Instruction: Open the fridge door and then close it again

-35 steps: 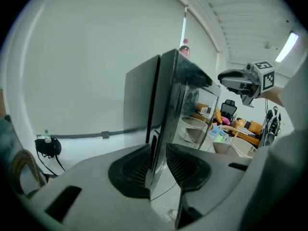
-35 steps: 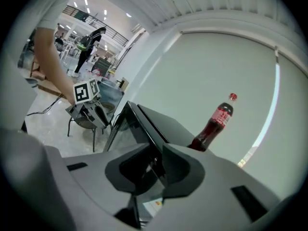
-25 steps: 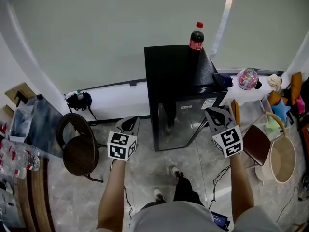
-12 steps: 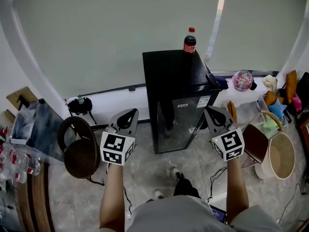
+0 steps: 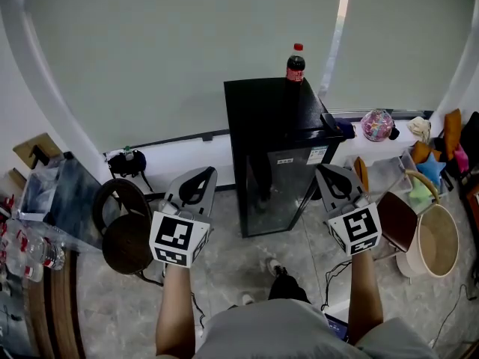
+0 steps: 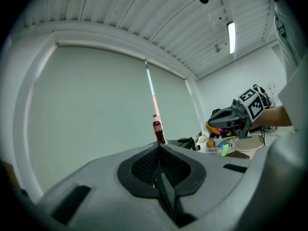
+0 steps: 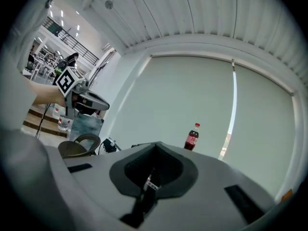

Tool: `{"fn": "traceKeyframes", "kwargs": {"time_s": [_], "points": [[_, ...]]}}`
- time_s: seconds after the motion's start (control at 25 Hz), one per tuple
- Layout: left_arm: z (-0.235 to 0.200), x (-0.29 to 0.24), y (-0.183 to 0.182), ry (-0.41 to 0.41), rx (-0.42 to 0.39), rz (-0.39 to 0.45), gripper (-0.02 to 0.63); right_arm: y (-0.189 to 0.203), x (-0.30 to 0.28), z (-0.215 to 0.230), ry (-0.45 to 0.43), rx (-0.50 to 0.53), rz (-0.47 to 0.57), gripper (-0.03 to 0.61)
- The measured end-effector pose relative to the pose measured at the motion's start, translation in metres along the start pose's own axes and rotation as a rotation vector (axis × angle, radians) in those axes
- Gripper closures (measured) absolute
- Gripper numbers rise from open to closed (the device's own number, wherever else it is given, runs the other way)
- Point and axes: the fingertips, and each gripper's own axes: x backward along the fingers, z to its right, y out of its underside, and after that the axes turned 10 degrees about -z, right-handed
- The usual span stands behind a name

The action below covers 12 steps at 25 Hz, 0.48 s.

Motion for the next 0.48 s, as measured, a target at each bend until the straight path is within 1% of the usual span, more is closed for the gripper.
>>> {"fn": "traceKeyframes", "kwargs": {"time_s": [0.24, 0.48], "points": [[0.0053, 0.0016, -0.0045, 0.012, -0.005, 0.009, 0.604, 0.0021, 0.0002, -0.0065, -0.023, 0.015, -0.015, 0.581], [0.009, -0.0008, -0.0018, 0.025, 0.0, 0.002, 0.604, 0.0035, 0.0019, -0.0062, -0.021, 0.01, -0.017, 0.581]]}}
